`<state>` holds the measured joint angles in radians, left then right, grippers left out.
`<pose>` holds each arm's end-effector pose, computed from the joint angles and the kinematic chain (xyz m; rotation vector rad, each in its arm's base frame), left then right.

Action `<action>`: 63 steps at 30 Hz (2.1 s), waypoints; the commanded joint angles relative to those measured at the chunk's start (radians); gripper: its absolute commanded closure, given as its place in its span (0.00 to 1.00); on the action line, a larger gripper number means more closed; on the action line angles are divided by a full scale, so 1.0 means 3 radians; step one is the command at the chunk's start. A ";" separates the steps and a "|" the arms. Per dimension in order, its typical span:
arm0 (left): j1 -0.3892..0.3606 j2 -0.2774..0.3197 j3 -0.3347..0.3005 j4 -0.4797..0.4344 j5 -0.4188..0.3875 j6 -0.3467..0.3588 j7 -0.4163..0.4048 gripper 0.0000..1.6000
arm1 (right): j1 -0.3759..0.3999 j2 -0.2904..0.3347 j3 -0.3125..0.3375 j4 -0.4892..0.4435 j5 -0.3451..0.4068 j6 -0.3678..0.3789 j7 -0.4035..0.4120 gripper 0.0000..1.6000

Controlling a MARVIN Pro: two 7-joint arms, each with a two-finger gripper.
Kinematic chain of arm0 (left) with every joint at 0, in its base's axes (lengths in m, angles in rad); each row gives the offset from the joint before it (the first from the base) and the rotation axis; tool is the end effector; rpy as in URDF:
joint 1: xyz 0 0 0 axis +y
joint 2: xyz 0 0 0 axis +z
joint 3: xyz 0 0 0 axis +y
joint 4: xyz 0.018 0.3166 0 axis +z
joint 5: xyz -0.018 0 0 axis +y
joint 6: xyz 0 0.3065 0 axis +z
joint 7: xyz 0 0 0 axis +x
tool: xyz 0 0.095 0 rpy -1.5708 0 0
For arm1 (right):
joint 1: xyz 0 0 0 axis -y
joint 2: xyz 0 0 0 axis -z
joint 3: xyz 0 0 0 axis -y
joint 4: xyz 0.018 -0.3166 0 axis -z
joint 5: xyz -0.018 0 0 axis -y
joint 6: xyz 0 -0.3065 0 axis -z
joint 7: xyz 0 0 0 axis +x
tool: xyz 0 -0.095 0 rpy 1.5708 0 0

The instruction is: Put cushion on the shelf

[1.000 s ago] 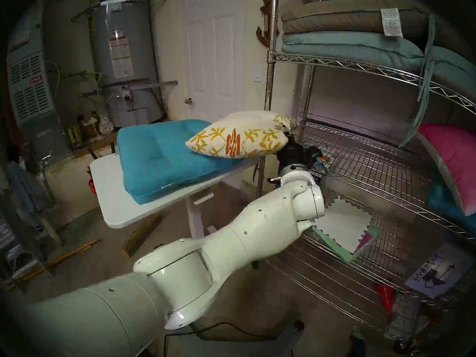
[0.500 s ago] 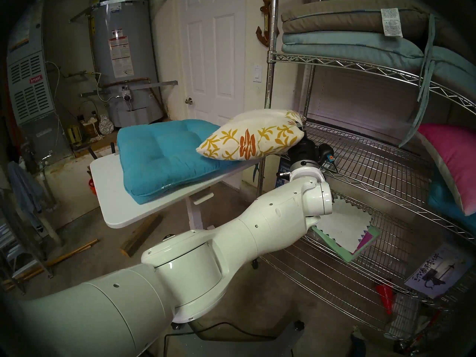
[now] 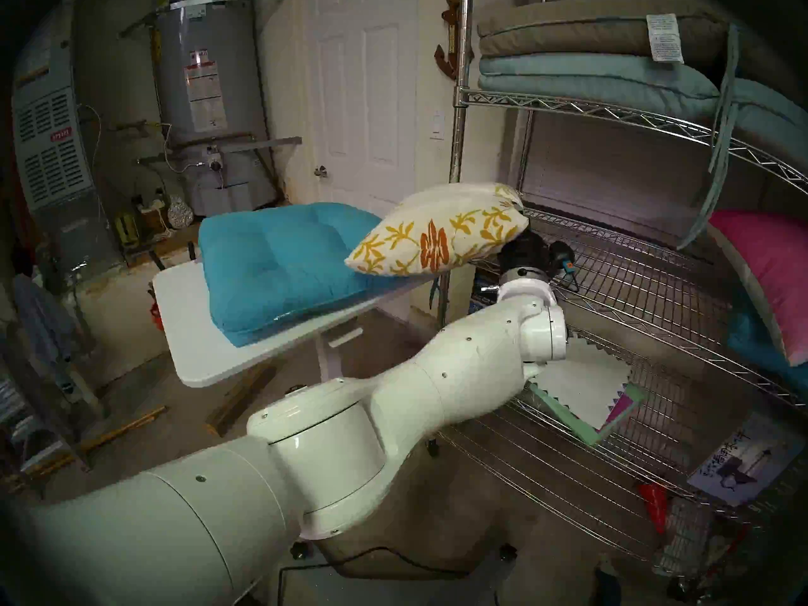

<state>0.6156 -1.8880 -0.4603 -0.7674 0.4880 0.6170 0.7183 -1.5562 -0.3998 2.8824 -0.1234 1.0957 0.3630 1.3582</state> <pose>0.5171 -0.3701 -0.1461 -1.0038 0.8548 -1.7907 0.0799 -0.6219 -0.1504 -0.9530 0.7820 -2.4528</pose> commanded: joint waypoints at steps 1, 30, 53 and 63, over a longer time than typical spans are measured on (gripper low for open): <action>-0.0194 -0.0242 0.0063 0.0041 0.0032 -0.0159 -0.0035 1.00 | -0.0024 -0.0070 -0.0009 0.0039 0.0000 0.0011 -0.0006 0.00; -0.0477 -0.0397 0.0299 0.0587 0.0045 -0.0543 -0.0317 1.00 | -0.0023 -0.0068 -0.0009 0.0039 -0.0001 0.0011 -0.0006 0.00; -0.0746 -0.0397 0.0558 0.0588 0.0045 -0.0761 -0.0745 1.00 | -0.0016 -0.0059 -0.0009 0.0038 -0.0002 0.0006 -0.0005 0.00; -0.0831 -0.0397 0.0639 0.0549 0.0033 -0.0802 -0.0925 1.00 | -0.0015 -0.0058 -0.0009 0.0037 -0.0003 0.0006 -0.0005 0.00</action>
<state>0.4320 -1.9816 -0.2748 -0.5648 0.4916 0.4092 0.4494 -1.5560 -0.3996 2.8824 -0.1232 1.0957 0.3630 1.3581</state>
